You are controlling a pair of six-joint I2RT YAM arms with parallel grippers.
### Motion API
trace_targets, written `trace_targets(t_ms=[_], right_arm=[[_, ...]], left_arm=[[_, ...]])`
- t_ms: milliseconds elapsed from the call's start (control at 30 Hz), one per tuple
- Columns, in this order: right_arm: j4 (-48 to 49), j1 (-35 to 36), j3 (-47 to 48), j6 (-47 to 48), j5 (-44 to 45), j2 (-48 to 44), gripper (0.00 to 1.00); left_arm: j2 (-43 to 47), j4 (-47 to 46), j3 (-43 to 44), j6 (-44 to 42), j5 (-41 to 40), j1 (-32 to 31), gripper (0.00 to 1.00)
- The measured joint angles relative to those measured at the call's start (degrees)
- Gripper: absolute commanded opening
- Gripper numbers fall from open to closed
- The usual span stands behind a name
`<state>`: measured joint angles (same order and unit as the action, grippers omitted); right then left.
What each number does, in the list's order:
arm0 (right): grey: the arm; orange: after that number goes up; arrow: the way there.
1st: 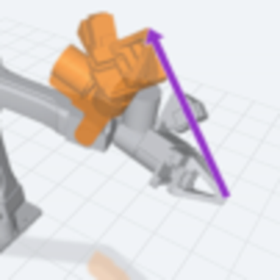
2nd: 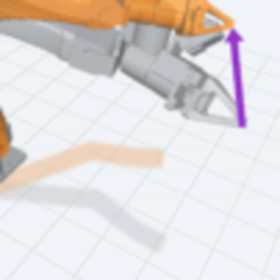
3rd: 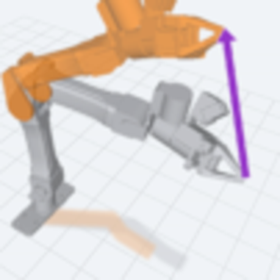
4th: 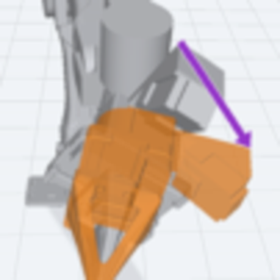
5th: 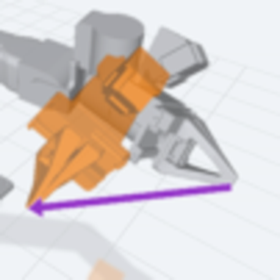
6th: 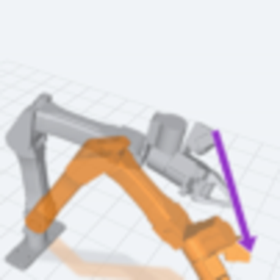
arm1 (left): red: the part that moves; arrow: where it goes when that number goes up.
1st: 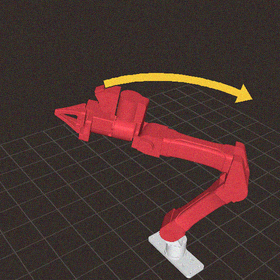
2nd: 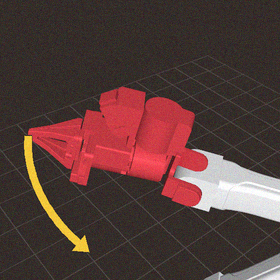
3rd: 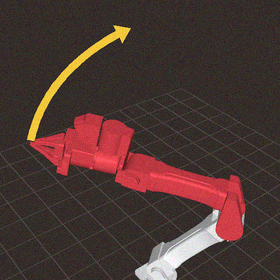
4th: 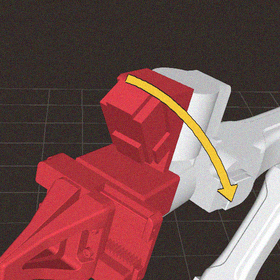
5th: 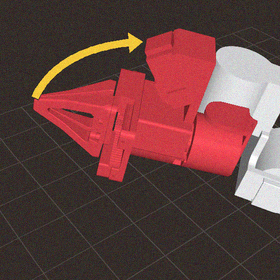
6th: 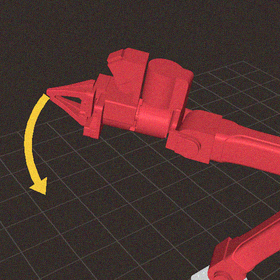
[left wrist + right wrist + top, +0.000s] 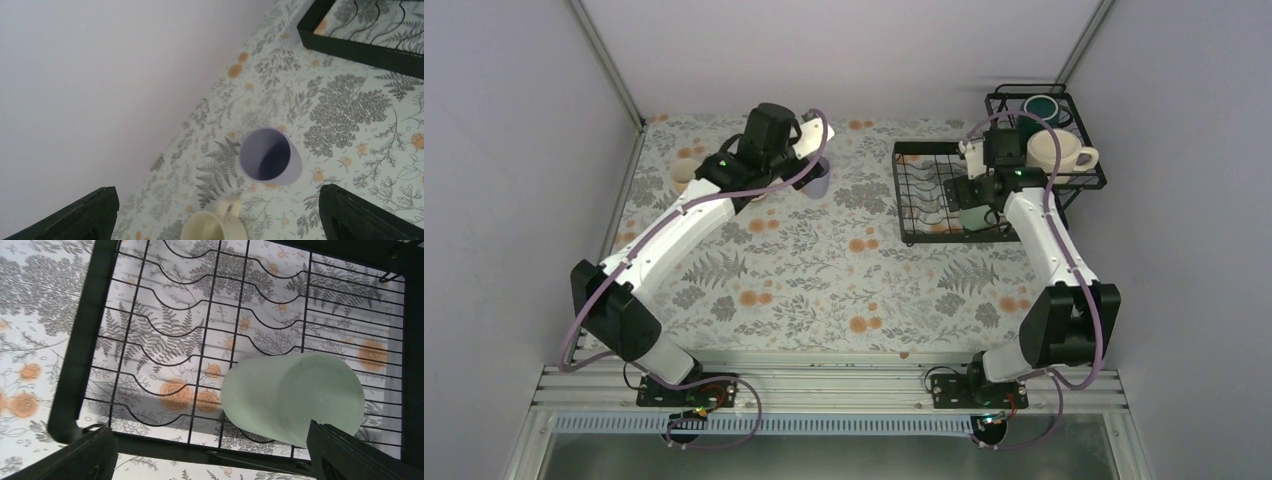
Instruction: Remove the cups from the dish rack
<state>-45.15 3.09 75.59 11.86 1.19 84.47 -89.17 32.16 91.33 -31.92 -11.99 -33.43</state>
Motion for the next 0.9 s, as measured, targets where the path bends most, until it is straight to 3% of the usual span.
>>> trace_targets(t_ms=[333,600,900], right_arm=[[0.52,4.26,1.29,2.08,9.84,6.05,1.00],[0.11,7.19,5.42,1.90,20.24,12.24,1.00],[-1.49,7.34,5.60,1.77,21.16,13.46,1.00]], left_arm=[[0.92,-9.01,-13.20,1.55,1.16,0.76,0.99],[4.94,-13.29,-16.83,1.60,3.93,5.14,0.99],[5.42,-14.16,-18.67,1.81,8.37,10.03,0.99]])
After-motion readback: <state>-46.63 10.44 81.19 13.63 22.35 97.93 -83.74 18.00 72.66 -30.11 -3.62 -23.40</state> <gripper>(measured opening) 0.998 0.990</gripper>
